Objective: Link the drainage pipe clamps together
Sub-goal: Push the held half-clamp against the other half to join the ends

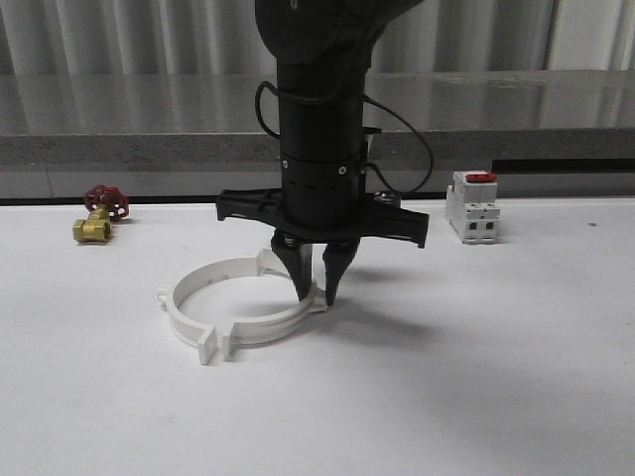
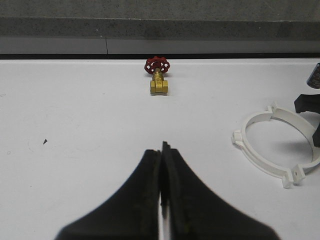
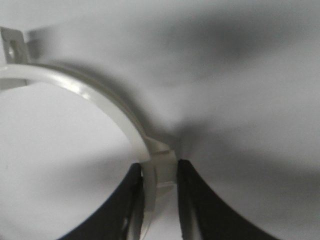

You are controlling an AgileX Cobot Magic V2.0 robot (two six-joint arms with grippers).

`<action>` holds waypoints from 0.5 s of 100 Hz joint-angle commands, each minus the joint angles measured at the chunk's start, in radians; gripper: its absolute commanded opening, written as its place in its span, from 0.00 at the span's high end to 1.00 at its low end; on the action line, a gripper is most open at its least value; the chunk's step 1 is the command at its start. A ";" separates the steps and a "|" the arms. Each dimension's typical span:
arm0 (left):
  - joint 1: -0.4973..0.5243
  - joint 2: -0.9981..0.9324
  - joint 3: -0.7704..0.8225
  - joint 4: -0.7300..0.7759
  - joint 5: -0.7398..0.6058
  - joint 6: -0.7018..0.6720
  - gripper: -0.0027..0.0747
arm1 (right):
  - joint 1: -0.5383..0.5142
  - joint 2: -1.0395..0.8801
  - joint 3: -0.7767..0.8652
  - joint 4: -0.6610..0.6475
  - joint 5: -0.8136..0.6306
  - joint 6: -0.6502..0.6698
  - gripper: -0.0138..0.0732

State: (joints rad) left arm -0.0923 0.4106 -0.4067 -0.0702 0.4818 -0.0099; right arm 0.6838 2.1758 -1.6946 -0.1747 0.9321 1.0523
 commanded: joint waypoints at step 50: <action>0.003 0.003 -0.027 -0.010 -0.084 -0.002 0.99 | 0.000 -0.036 -0.024 0.023 -0.013 -0.001 0.72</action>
State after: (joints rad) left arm -0.0923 0.4106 -0.4067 -0.0702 0.4818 -0.0099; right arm 0.6838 2.1799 -1.7014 -0.1592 0.9321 1.0523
